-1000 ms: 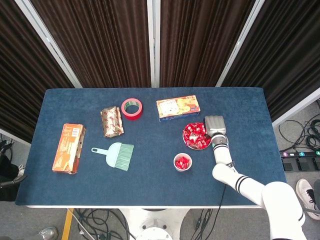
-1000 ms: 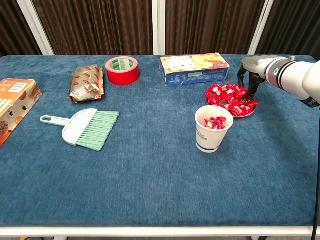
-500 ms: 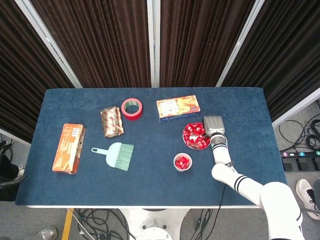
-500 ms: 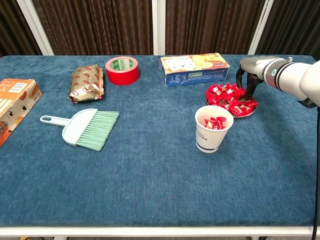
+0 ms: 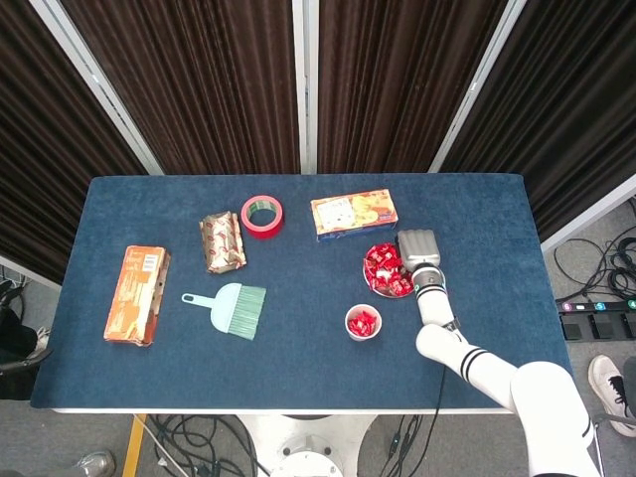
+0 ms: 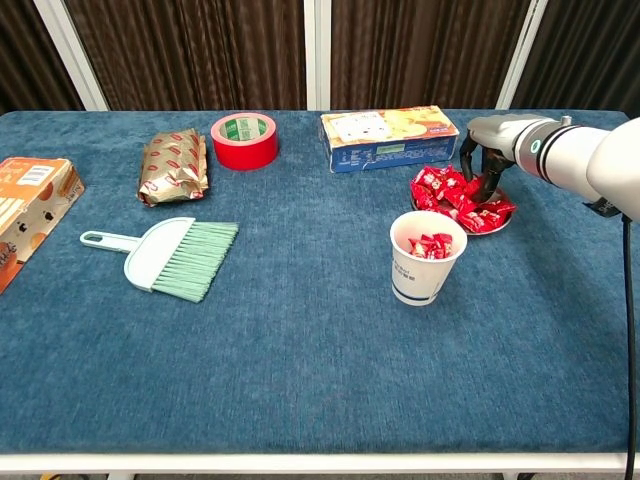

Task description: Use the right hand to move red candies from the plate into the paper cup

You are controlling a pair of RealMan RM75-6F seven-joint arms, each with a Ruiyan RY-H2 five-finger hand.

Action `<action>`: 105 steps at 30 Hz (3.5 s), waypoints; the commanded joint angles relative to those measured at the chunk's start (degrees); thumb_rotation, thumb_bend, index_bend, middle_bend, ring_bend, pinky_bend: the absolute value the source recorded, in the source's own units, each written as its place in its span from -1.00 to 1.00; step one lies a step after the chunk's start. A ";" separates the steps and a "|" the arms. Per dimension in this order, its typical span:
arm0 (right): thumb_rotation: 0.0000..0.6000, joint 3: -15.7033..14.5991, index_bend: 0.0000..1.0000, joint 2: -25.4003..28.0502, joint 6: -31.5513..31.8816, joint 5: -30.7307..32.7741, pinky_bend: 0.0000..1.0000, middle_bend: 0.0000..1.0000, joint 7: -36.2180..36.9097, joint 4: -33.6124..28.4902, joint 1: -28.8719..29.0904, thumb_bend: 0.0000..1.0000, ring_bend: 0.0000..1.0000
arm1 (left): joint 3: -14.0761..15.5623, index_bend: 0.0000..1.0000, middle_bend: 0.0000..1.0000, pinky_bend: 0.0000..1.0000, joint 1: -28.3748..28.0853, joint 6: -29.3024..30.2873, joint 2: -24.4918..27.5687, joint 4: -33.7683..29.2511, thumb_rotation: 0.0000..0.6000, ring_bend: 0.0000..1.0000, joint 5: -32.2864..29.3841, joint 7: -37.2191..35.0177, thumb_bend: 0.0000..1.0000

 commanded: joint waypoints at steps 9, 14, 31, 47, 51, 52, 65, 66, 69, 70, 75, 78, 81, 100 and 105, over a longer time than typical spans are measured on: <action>1.00 0.01 0.17 0.79 1.74 0.74 0.89 1.00 -1.69 -1.24 -0.11 -0.65 1.00 | 0.08 -0.71 -0.73 -0.62 0.02 0.22 0.11 -0.11 0.46 -0.89 0.17 0.00 -0.82; 1.00 -0.27 0.16 1.41 2.19 1.74 0.89 1.00 -3.07 -2.07 -0.35 -0.64 1.00 | 0.03 -0.71 -0.73 -0.62 -0.04 0.27 0.18 -0.42 0.45 -0.89 0.18 0.13 -0.82; 1.00 0.15 0.26 4.62 7.12 -1.09 0.89 1.00 -2.76 -10.02 -1.09 -0.56 1.00 | -0.12 -0.71 -0.73 -0.62 -0.19 0.34 0.29 -0.86 0.45 -0.89 0.17 -0.09 -0.82; 1.00 -2.13 0.26 16.67 22.45 -12.18 0.89 1.00 -4.38 -41.82 -5.01 -0.56 1.00 | -0.86 -0.71 -0.73 -0.62 0.06 1.37 1.03 -2.48 0.45 -0.89 -0.42 1.56 -0.82; 1.00 -4.13 0.26 19.63 26.09 -17.02 0.89 1.00 -4.39 -50.85 -6.94 -0.56 1.00 | -1.14 -0.71 -0.73 -0.62 0.23 1.95 1.49 -3.30 0.46 -0.89 -0.59 2.37 -0.82; 1.00 -4.78 0.26 20.31 26.74 -18.03 0.89 1.00 -4.39 -52.98 -7.47 -0.56 1.00 | -1.16 -0.71 -0.73 -0.62 0.28 2.13 1.67 -3.65 0.46 -0.89 -0.55 2.65 -0.82; 1.00 -8.84 0.26 21.28 28.46 -21.78 0.89 1.00 -5.13 -59.83 -9.81 -0.56 1.00 | -1.23 -0.71 -0.73 -0.62 0.68 2.81 2.89 -6.47 0.46 -0.89 -0.53 4.61 -0.82; 1.00 -9.13 0.26 21.11 28.24 -21.72 0.89 1.00 -5.16 -59.74 -9.88 -0.56 1.00 | -1.24 -0.71 -0.73 -0.62 0.67 2.79 2.89 -6.48 0.46 -0.89 -0.52 4.66 -0.82; 1.00 -9.59 0.26 20.60 27.81 -21.91 0.89 1.00 -5.17 -59.34 -9.96 -0.56 1.00 | -1.25 -0.71 -0.73 -0.62 0.66 2.63 2.82 -6.44 0.46 -0.89 -0.58 4.62 -0.82; 1.00 -9.53 0.26 20.55 27.60 -21.92 0.89 1.00 -5.02 -59.29 -9.92 -0.58 1.00 | -1.26 -0.71 -0.73 -0.62 0.68 2.60 2.79 -6.39 0.45 -0.89 -0.61 4.58 -0.82; 1.00 -9.34 0.24 20.47 26.46 -23.03 0.89 1.00 -3.89 -58.57 -9.74 -0.81 1.00 | -1.36 -0.71 -0.73 -0.62 0.72 2.50 2.65 -5.99 0.46 -0.89 -0.76 4.25 -0.82; 1.00 -9.22 0.20 20.39 25.90 -23.33 0.89 1.00 -3.41 -58.16 -9.63 -0.86 1.00 | -1.39 -0.71 -0.73 -0.62 0.72 2.43 2.55 -5.77 0.46 -0.89 -0.81 4.04 -0.82; 1.00 -9.06 0.18 20.24 25.90 -23.55 0.89 1.00 -3.21 -57.79 -9.64 -0.87 1.00 | -1.34 -0.71 -0.73 -0.62 0.76 2.35 2.44 -5.51 0.47 -0.89 -0.79 3.85 -0.82; 1.00 -5.71 0.17 20.78 21.00 -13.22 0.89 1.00 -3.20 -42.61 -8.52 -0.81 1.00 | -1.18 -0.71 -0.73 -0.62 0.28 2.28 2.29 -5.60 0.45 -0.89 -0.09 3.83 -0.82; 1.00 -4.17 0.16 16.82 17.35 -10.82 0.89 1.00 -0.32 -34.58 -7.31 -0.81 1.00 | -1.19 -0.71 -0.73 -0.62 0.20 2.23 2.52 -5.81 0.46 -0.89 -0.08 4.07 -0.82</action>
